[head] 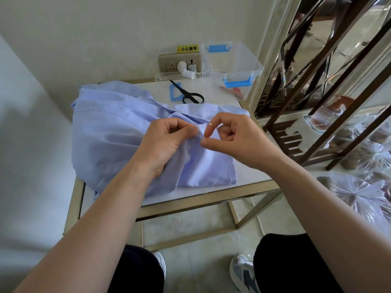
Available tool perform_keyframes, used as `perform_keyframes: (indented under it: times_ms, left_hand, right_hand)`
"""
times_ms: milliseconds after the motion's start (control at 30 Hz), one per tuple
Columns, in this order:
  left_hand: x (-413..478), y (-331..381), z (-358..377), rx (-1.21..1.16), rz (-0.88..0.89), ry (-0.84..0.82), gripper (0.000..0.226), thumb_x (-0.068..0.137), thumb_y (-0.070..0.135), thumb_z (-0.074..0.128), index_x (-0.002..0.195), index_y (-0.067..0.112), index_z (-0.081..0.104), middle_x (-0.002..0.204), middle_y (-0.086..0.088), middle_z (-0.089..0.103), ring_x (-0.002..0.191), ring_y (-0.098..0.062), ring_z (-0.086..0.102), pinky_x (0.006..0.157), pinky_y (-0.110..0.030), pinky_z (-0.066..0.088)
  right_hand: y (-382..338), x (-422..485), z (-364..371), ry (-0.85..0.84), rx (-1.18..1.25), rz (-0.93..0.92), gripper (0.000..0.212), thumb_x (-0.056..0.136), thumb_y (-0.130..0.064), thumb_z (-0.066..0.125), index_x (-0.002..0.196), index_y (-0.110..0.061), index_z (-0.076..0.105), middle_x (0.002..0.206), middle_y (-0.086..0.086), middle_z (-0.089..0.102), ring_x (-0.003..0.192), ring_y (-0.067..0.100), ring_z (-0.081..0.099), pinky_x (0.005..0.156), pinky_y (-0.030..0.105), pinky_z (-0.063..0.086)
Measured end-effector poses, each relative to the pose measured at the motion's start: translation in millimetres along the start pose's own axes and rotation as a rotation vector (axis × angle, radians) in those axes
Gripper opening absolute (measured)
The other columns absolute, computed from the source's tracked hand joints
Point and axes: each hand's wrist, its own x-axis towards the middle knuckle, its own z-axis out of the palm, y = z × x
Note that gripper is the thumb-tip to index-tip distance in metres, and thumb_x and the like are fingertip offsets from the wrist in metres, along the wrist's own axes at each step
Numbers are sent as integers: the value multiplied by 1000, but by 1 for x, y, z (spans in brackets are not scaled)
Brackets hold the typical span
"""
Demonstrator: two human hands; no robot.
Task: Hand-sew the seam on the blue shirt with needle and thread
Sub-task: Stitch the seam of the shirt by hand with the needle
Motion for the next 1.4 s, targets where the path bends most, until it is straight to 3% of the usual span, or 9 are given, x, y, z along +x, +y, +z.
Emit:
perform_keyframes:
  times_ms: [100, 367, 500, 733, 833, 967, 1033, 1200, 1400]
  left_hand:
    - [-1, 1, 0, -26, -8, -32, 14, 85, 16, 71, 72, 20, 74, 66, 4, 65, 66, -7, 54, 65, -19, 41]
    - [-4, 5, 0, -109, -75, -70, 9, 84, 13, 72, 78, 15, 78, 84, -17, 72, 79, -15, 62, 75, -26, 47]
    - [-5, 7, 0, -135, -140, -80, 24, 85, 12, 70, 63, 19, 77, 61, -6, 67, 56, -13, 59, 56, -23, 48]
    - [-3, 5, 2, -124, -152, -64, 23, 84, 14, 72, 62, 17, 75, 62, -10, 64, 56, -18, 56, 59, -28, 46]
    - [-2, 3, 2, -117, -135, -48, 16, 85, 15, 71, 70, 14, 78, 71, -15, 65, 63, -21, 56, 61, -28, 47]
    - [1, -2, 0, -67, -100, -21, 16, 86, 18, 71, 75, 9, 77, 75, -13, 63, 72, -18, 56, 71, -31, 47]
    - [2, -3, 0, -51, -92, 1, 17, 86, 20, 71, 77, 7, 76, 76, -10, 61, 75, -14, 55, 73, -29, 45]
    - [2, -3, -1, -28, -60, 25, 14, 87, 21, 70, 77, 13, 77, 80, -11, 66, 76, -9, 56, 70, -19, 44]
    - [3, -4, -1, -5, -22, 29, 16, 88, 19, 70, 73, 24, 75, 67, 11, 69, 71, 2, 59, 73, -16, 44]
  right_hand:
    - [1, 2, 7, 124, 16, -47, 14, 84, -16, 76, 85, -9, 64, 47, -11, 25, 44, 9, 22, 47, 14, 21]
    - [7, 5, 12, 153, -26, -46, 18, 83, -21, 77, 84, -8, 64, 43, -11, 26, 44, 9, 24, 48, 15, 21]
    - [9, 6, 14, 171, -40, -42, 19, 83, -23, 78, 81, -10, 64, 42, -11, 27, 44, 9, 26, 48, 14, 23]
    - [8, 6, 14, 183, -83, -12, 11, 85, -11, 71, 76, -8, 65, 39, -11, 27, 42, 9, 27, 49, 13, 25]
    - [3, 3, 12, 77, -73, -12, 11, 85, -8, 69, 75, -10, 64, 43, -11, 25, 44, 9, 25, 51, 15, 26]
    - [-7, -4, 6, -240, -48, -15, 8, 84, -4, 69, 77, -4, 67, 53, -1, 26, 48, 9, 22, 52, 14, 25]
    - [-8, -7, 4, -346, -58, -3, 7, 85, -5, 69, 78, -4, 68, 51, -6, 26, 48, 9, 22, 52, 15, 24]
    - [-8, -8, 2, -480, -111, 6, 5, 84, -5, 70, 80, -6, 69, 47, -11, 25, 46, 10, 23, 50, 14, 24]
    - [-6, -7, -1, -526, -113, 22, 7, 85, -5, 69, 79, -9, 67, 49, -11, 24, 48, 10, 23, 50, 13, 23]
